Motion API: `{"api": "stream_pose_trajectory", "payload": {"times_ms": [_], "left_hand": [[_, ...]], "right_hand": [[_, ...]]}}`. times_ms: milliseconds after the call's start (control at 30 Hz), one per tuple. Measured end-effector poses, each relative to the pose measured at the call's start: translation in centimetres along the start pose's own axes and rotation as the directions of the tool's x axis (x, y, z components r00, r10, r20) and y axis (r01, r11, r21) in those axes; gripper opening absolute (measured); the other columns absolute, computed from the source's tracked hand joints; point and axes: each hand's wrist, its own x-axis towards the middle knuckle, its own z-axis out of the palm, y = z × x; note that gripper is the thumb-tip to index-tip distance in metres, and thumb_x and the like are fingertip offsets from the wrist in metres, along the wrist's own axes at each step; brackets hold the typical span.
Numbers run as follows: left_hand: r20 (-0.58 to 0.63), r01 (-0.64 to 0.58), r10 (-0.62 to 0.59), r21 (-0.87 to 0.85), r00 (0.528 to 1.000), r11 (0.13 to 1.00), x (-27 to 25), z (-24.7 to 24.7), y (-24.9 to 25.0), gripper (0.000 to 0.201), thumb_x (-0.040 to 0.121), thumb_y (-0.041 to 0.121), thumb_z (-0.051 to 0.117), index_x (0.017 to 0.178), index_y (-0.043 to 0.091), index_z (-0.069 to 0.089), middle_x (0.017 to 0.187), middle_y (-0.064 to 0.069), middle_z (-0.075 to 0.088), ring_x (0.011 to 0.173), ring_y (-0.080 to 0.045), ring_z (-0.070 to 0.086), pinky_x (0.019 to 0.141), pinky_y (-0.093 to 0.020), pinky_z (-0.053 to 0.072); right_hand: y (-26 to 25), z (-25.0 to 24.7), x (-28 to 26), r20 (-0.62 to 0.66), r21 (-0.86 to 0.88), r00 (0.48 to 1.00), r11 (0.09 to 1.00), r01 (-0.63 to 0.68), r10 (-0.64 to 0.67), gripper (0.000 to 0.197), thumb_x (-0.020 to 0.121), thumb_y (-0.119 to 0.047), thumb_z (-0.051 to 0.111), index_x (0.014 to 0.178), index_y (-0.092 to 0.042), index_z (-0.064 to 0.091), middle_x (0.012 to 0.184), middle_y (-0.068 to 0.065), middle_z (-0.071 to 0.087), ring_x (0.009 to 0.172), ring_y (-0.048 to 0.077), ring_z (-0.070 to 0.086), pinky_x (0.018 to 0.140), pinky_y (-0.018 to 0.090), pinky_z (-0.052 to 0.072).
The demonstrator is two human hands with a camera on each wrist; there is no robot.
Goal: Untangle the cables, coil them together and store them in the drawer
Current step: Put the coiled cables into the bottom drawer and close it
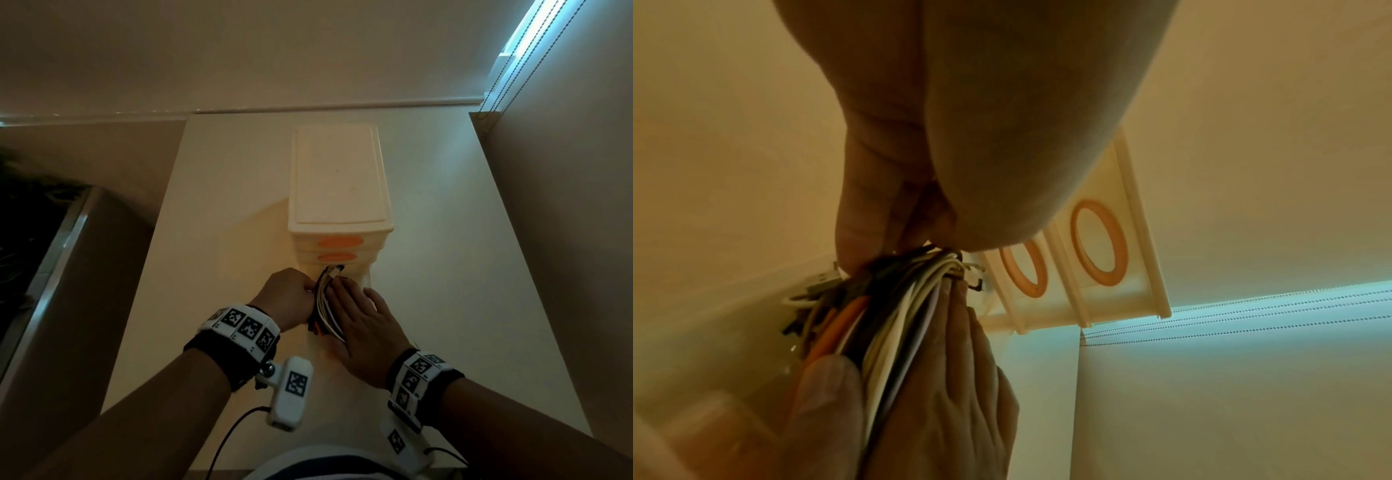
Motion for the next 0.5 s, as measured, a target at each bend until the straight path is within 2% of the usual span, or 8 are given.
{"api": "stream_pose_trajectory", "payload": {"times_ms": [67,100,167,233,300,367,433,500], "left_hand": [[-0.038,-0.017,0.017,0.012,0.999,1.000,0.0,0.5,-0.3,0.036,0.098,0.023,0.056,0.073,0.006,0.074,0.066,-0.011,0.067,0.054,-0.019,0.053,0.057,-0.029,0.043],[-0.059,-0.039,0.039,0.016,0.997,0.999,-0.1,0.7,-0.5,0.032,0.099,0.024,0.057,0.077,0.009,0.075,0.069,-0.008,0.067,0.059,-0.018,0.056,0.062,-0.030,0.045],[-0.116,-0.054,0.056,0.021,0.992,0.998,-0.3,1.5,-0.9,0.018,0.097,0.022,0.062,0.106,0.016,0.076,0.092,-0.007,0.070,0.083,-0.022,0.064,0.075,-0.032,0.048],[-0.178,-0.025,0.030,0.032,0.984,0.999,-0.5,2.5,-1.4,0.028,0.097,0.021,0.063,0.124,0.019,0.067,0.113,-0.010,0.063,0.101,-0.028,0.061,0.081,-0.033,0.045],[-0.243,-0.020,0.037,0.069,0.969,0.997,-0.9,3.3,-1.9,0.031,0.098,0.024,0.060,0.129,0.023,0.062,0.116,-0.007,0.060,0.101,-0.028,0.061,0.081,-0.033,0.046],[-0.277,-0.035,0.084,0.179,0.957,0.983,-1.4,3.8,-2.3,0.036,0.102,0.031,0.052,0.137,0.030,0.056,0.110,-0.003,0.058,0.098,-0.027,0.060,0.076,-0.035,0.049],[-0.213,-0.043,0.127,0.363,0.969,0.931,-2.0,4.2,-2.5,0.045,0.106,0.034,0.040,0.151,0.028,0.037,0.114,-0.005,0.055,0.101,-0.028,0.056,0.071,-0.037,0.047],[-0.132,-0.036,0.113,0.480,0.985,0.876,-2.4,4.6,-2.2,0.058,0.107,0.031,0.034,0.160,0.018,0.013,0.129,-0.009,0.051,0.112,-0.031,0.051,0.074,-0.039,0.047]], "right_hand": [[-0.1,-0.2,0.1,-0.005,-0.004,1.000,1.000,0.006,-0.006,0.072,0.101,-0.053,0.026,0.158,-0.010,0.025,0.165,0.011,0.023,0.154,0.029,0.015,0.122,0.047,0.011],[-0.1,-0.2,0.2,-0.006,-0.001,1.000,1.000,0.006,-0.006,0.072,0.100,-0.053,0.027,0.158,-0.011,0.025,0.165,0.010,0.023,0.154,0.030,0.015,0.122,0.048,0.010],[-0.2,-0.3,0.2,-0.003,0.010,1.000,1.000,-0.010,0.010,0.074,0.098,-0.055,0.030,0.158,-0.013,0.025,0.166,0.008,0.022,0.155,0.032,0.011,0.122,0.055,0.011],[-0.4,-0.3,0.1,0.013,0.021,0.999,0.999,-0.037,0.037,0.075,0.096,-0.057,0.033,0.158,-0.016,0.025,0.167,0.006,0.020,0.155,0.034,0.007,0.118,0.066,0.011],[-0.6,-0.3,0.3,0.035,0.032,0.998,0.998,-0.059,0.058,0.076,0.094,-0.057,0.035,0.159,-0.018,0.024,0.167,0.004,0.019,0.155,0.036,0.006,0.114,0.073,0.009],[-0.9,-0.2,0.4,0.050,0.047,0.996,0.996,-0.078,0.076,0.077,0.093,-0.056,0.036,0.159,-0.020,0.023,0.167,0.003,0.018,0.155,0.036,0.007,0.114,0.074,0.008],[-1.3,0.0,0.6,0.065,0.074,0.992,0.991,-0.109,0.104,0.077,0.091,-0.055,0.036,0.159,-0.021,0.023,0.167,0.003,0.018,0.154,0.037,0.008,0.115,0.073,0.009],[-1.4,0.0,0.7,0.086,0.079,0.989,0.989,-0.124,0.117,0.076,0.092,-0.055,0.034,0.159,-0.022,0.021,0.168,0.002,0.018,0.154,0.037,0.008,0.115,0.072,0.010]]}}
